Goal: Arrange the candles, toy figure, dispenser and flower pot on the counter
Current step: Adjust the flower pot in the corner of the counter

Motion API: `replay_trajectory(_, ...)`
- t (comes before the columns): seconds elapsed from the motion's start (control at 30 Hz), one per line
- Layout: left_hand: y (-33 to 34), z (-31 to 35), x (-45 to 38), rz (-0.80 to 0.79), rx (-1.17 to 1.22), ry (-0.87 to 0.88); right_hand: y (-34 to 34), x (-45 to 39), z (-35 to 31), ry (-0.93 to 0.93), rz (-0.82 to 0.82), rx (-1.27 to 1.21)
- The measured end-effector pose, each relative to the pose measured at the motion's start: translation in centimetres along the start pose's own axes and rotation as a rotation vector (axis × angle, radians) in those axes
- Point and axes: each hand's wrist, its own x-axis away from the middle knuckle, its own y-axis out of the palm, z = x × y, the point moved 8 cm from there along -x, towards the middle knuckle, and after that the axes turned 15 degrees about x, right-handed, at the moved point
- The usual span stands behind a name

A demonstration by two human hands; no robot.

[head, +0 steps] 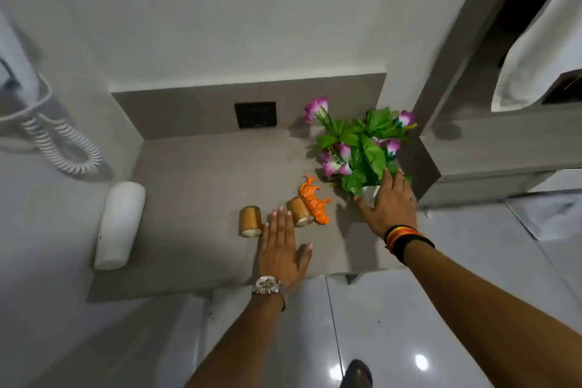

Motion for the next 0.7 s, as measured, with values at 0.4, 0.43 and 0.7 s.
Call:
replay_trajectory(0.4, 1.5, -2.8, -2.1, -0.004, -0.015, -0.089, 3.0, -4.9, 1.4, 0.144, -0.182, -0.06)
replay_trajectory(0.43, 1.4, -2.8, -2.2, 0.001, -0.013, -0.089, 3.0, -5.1, 1.5, 0.143, -0.201, -0.037)
replay_trajectory(0.7, 1.4, -2.9, -2.6, -0.005, -0.022, -0.083, 1.7, -6.0, 2.0, 0.139, -0.179, -0.051)
